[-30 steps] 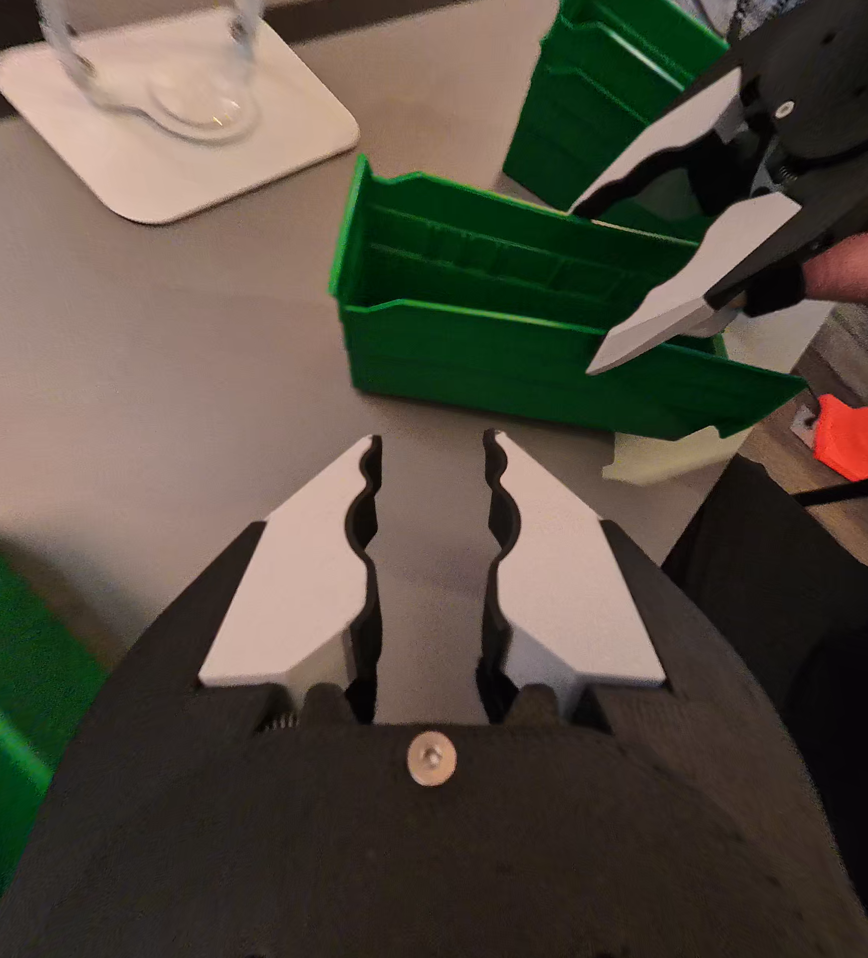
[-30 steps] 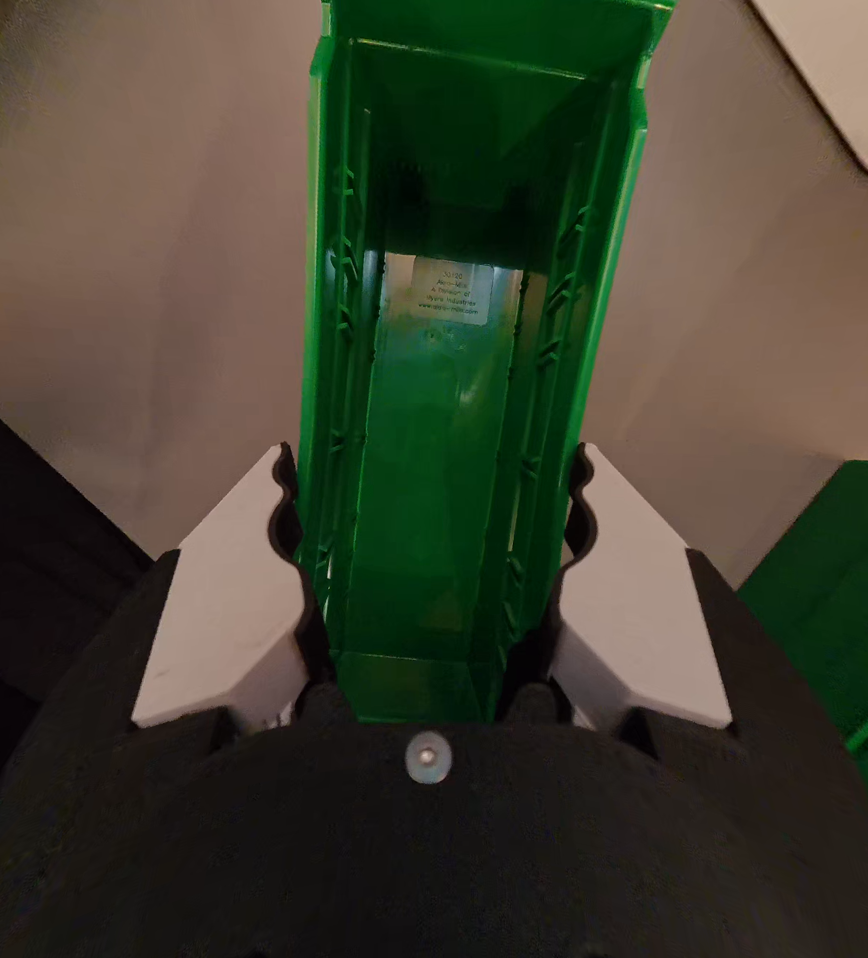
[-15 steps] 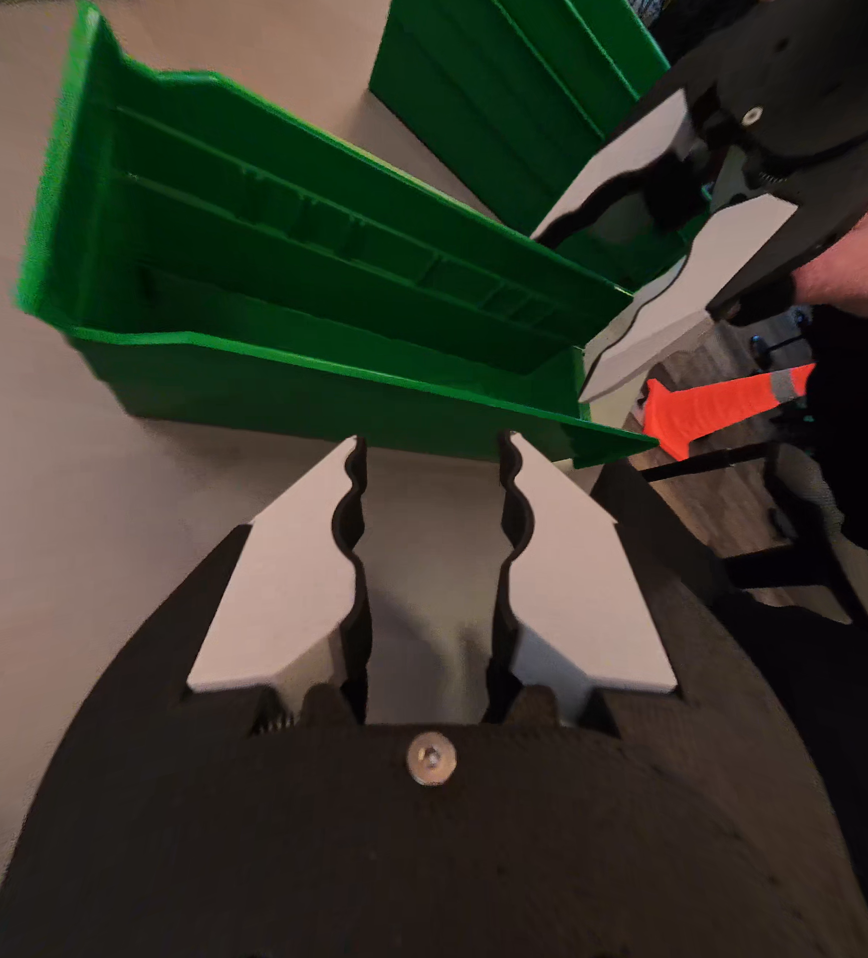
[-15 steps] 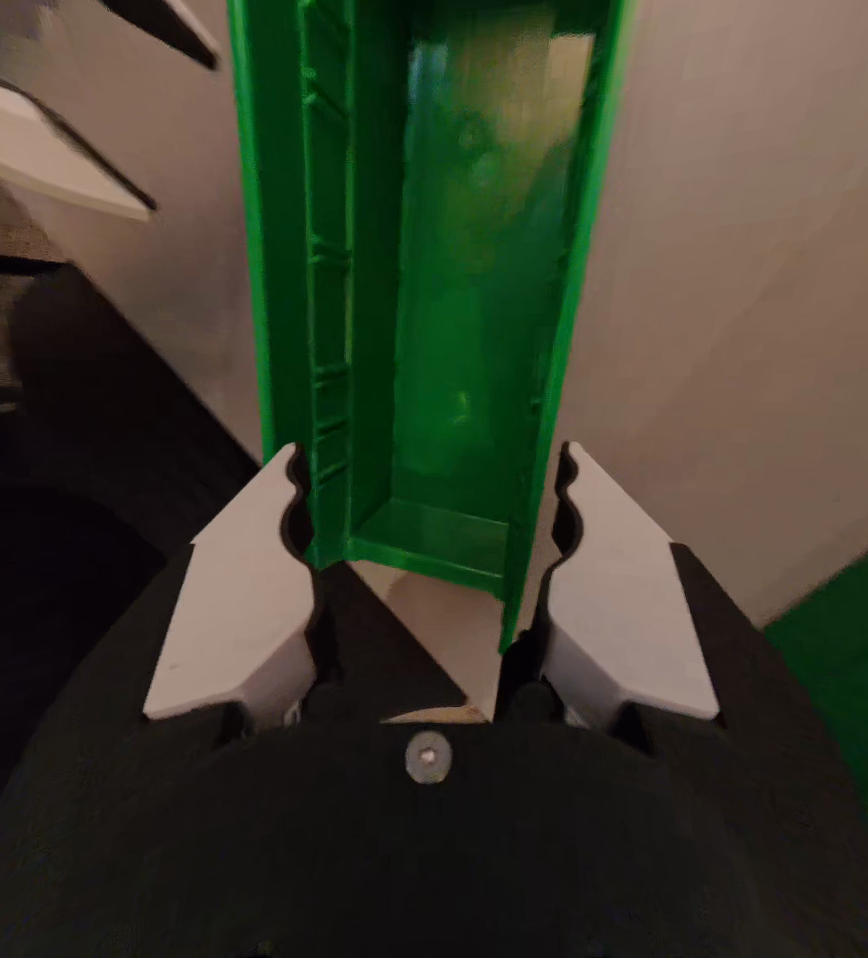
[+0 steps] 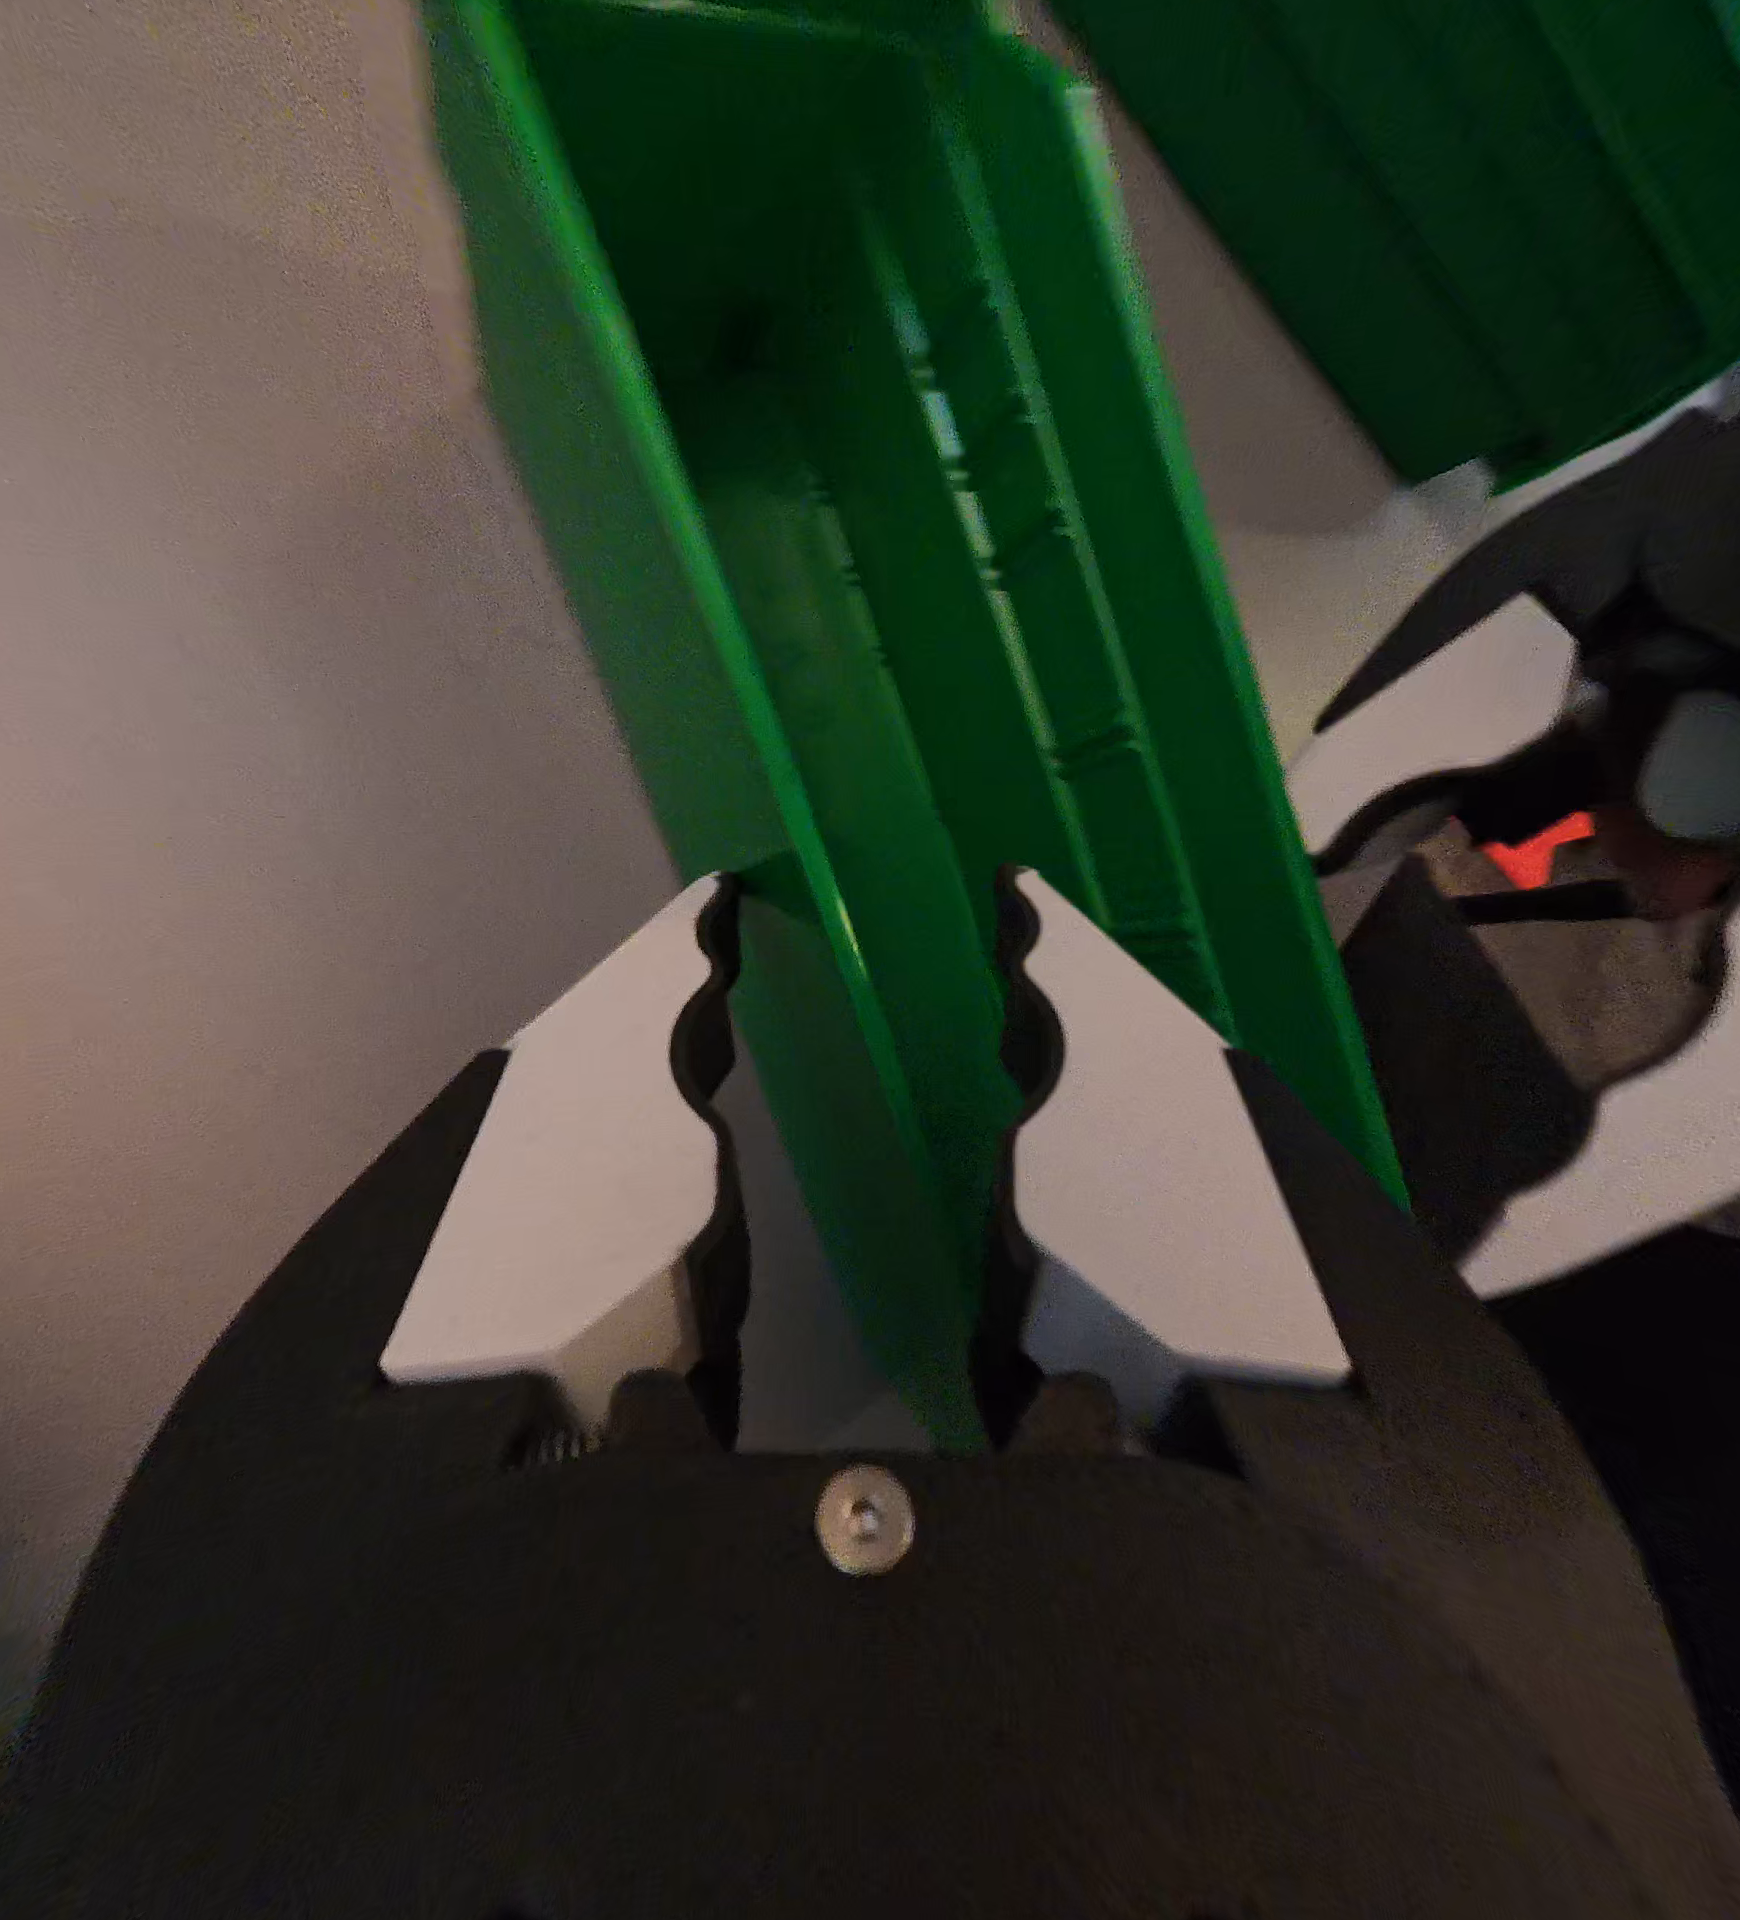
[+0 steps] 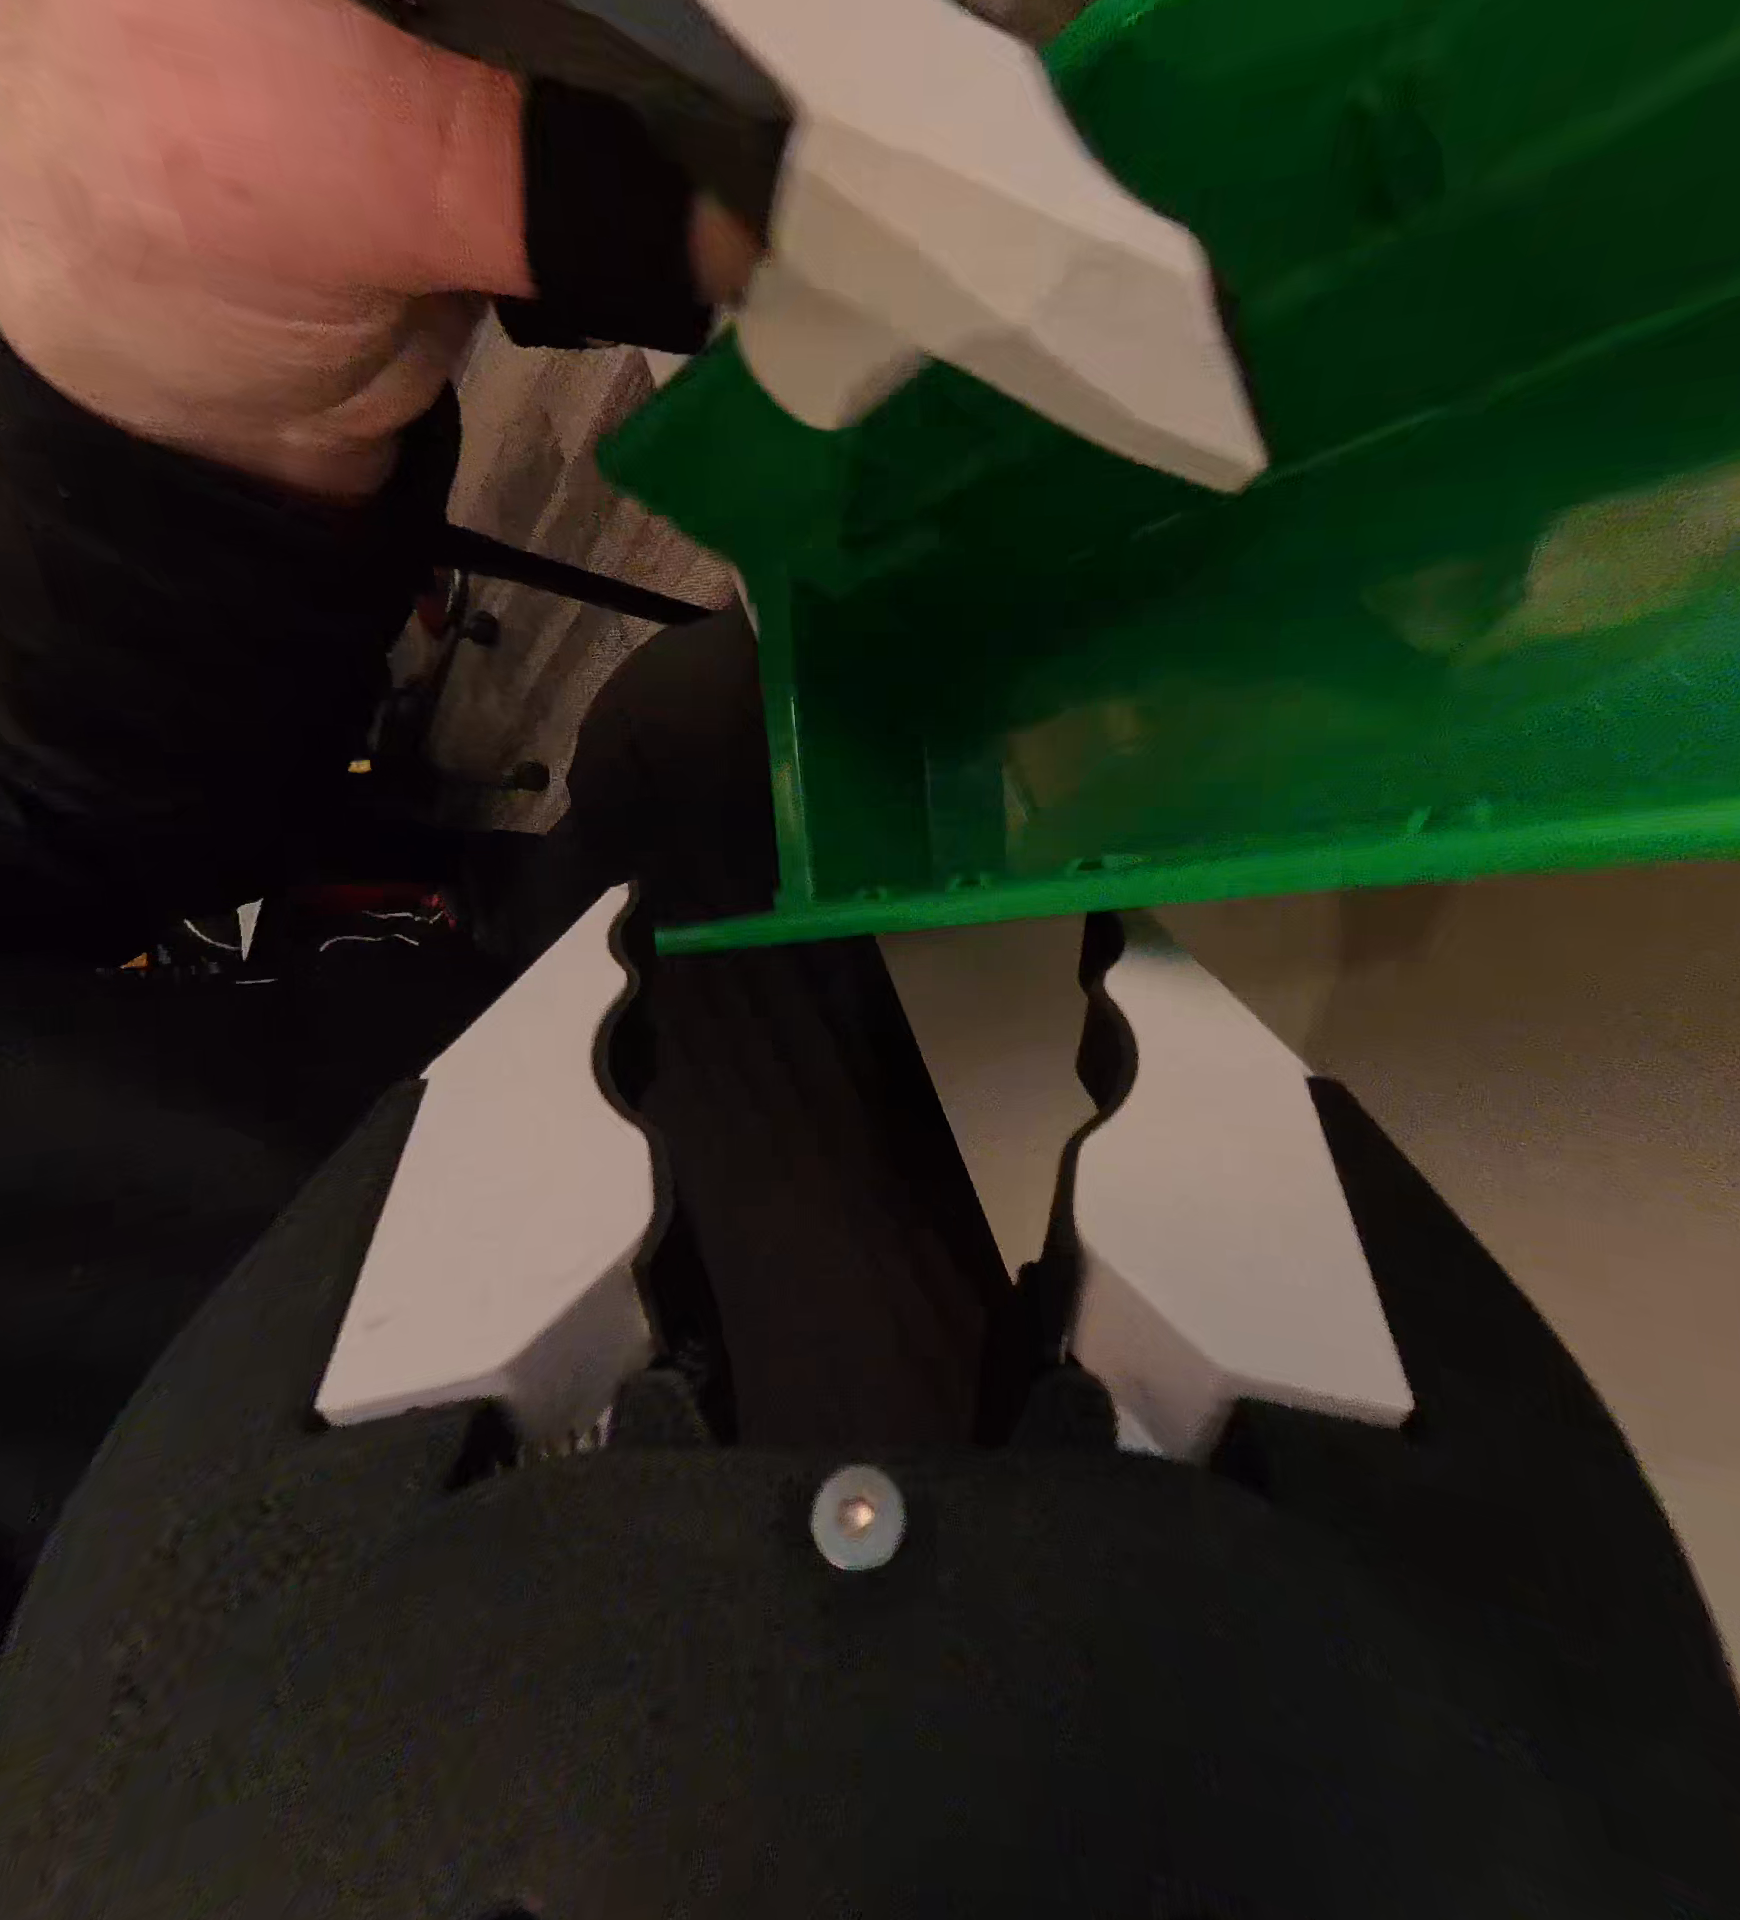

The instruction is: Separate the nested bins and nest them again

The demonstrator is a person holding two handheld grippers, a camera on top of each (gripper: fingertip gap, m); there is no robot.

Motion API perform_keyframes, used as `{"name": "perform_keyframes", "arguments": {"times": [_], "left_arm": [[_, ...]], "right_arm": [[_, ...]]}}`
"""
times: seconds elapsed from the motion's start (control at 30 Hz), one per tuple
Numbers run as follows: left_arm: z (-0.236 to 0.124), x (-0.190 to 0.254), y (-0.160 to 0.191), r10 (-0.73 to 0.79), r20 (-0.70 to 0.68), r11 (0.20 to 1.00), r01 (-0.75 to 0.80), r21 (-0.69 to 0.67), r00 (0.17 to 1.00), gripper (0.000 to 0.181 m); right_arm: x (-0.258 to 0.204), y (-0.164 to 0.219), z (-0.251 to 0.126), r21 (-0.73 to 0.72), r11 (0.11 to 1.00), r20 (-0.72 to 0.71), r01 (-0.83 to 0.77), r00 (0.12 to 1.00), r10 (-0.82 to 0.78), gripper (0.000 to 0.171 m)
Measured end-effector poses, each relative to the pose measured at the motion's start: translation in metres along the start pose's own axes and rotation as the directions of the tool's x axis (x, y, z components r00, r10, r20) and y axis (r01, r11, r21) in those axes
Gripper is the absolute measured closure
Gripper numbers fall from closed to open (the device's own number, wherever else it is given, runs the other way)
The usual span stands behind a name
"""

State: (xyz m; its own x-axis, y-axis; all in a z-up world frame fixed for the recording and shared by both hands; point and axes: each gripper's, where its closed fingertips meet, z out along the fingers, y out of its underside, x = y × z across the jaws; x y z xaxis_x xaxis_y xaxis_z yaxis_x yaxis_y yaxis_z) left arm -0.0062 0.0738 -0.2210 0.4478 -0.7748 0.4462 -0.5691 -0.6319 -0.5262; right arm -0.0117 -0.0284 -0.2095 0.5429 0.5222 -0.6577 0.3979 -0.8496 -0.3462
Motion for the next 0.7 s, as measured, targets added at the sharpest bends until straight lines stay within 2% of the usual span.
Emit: {"name": "perform_keyframes", "arguments": {"times": [0.1, 0.23, 0.3, 0.53, 0.7], "left_arm": [[0.001, -0.016, 0.008, 0.037, 0.101, 0.998, -0.033, -0.046, 0.994, 0.164], [-0.008, -0.034, 0.014, 0.087, 0.183, 0.994, -0.073, -0.081, 0.979, 0.179], [-0.014, -0.043, 0.016, 0.034, 0.192, 0.997, -0.02, -0.076, 0.981, 0.179], [-0.049, -0.084, 0.025, 0.018, 0.376, 0.994, 0.024, -0.106, 0.926, 0.179], [-0.066, -0.103, 0.034, -0.063, 0.427, 0.99, 0.112, -0.091, 0.902, 0.179]], "right_arm": [[-0.009, -0.002, 0.016, -0.021, 1.0, 0.029, 0.022, 0.999, -0.022, 0.103], [-0.011, -0.004, 0.023, -0.015, 0.999, 0.04, 0.029, 0.999, -0.028, 0.1], [-0.009, -0.005, 0.021, -0.006, 1.0, 0.041, 0.021, 0.999, -0.021, 0.1], [-0.003, -0.007, 0.009, 0.037, 0.999, 0.044, 0.001, 0.999, -0.003, 0.103], [0.002, -0.01, -0.011, 0.073, 0.997, -0.004, 0.017, 1.0, -0.016, 0.106]]}}
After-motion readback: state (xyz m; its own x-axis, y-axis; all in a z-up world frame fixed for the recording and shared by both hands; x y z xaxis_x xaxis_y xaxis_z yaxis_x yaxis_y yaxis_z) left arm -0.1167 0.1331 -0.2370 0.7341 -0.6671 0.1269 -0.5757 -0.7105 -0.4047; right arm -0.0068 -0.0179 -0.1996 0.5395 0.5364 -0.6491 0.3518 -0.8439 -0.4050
